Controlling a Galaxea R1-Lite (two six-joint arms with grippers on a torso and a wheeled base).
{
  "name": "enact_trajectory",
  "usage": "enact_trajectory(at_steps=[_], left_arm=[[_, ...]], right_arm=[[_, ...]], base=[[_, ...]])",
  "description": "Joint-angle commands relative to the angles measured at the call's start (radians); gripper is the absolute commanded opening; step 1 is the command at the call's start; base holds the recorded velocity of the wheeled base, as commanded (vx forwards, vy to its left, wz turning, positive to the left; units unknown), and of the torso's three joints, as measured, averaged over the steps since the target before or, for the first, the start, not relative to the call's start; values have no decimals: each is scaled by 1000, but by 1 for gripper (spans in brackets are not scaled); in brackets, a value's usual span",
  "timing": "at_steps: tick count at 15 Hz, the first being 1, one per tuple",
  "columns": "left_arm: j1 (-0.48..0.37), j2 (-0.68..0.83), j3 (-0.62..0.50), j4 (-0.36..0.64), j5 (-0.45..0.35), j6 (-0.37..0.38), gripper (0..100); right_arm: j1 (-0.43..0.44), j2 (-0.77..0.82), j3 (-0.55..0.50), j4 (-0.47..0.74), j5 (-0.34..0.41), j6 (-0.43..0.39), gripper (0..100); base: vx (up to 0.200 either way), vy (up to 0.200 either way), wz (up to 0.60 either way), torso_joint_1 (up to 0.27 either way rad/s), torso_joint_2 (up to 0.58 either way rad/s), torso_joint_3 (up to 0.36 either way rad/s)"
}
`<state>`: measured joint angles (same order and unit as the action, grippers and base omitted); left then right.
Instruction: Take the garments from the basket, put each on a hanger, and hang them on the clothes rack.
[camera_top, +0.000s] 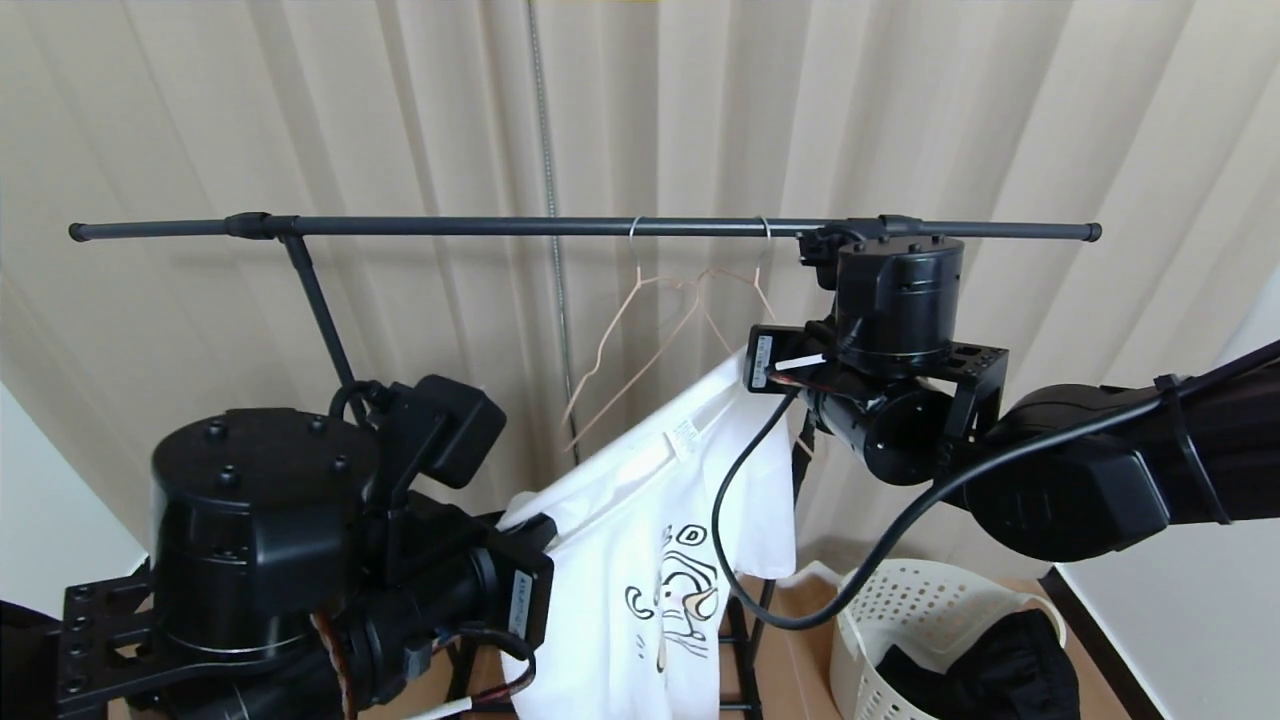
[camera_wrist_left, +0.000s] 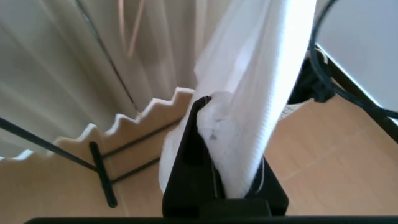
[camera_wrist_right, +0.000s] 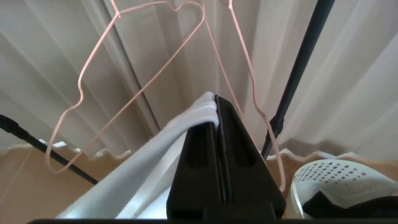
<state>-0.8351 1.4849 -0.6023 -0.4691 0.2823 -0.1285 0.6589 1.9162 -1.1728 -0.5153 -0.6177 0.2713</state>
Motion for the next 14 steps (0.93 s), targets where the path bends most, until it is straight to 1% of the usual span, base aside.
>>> enact_trajectory(at_steps=[1,2,3,4,5,6,7,8,11,12,14], left_arm=[[-10,3,47,-2,-35,-17,0],[-21,3,58,-3,-48,-22,0],[-50,9,65,-3,-69,-31,0],[-56,11,65,-3,-75,-34,0],[-70,37,62,-5,-103,-42,0],[-75,54,58,-5,-115,-43,0],[-85,80,53,-6,-124,-43,0],[-96,103,52,-20,-124,-52,0],[-121,121,61,-77,-124,-85,0],[-133,121,62,-83,-124,-108,0],[-150,126,61,-83,-124,-137,0]], right_arm=[[-15,40,-33,-2,-7,6,0],[-13,49,-42,-2,-8,8,0],[-13,72,-76,-2,-13,19,0],[-13,86,-91,-2,-16,19,0],[-13,155,-166,1,-20,9,0],[-13,204,-235,6,-20,-4,0],[-15,279,-341,6,-20,-27,0],[-15,322,-404,6,-20,-30,0],[-13,403,-519,12,-19,-37,0],[-13,419,-556,23,-19,-37,0],[-12,423,-574,41,-19,-37,0]], base=[[0,0,0,0,0,0],[0,0,0,0,0,0],[0,0,0,0,0,0],[0,0,0,0,0,0],[0,0,0,0,0,0],[0,0,0,0,0,0],[0,0,0,0,0,0],[0,0,0,0,0,0],[0,0,0,0,0,0],[0,0,0,0,0,0],[0,0,0,0,0,0]])
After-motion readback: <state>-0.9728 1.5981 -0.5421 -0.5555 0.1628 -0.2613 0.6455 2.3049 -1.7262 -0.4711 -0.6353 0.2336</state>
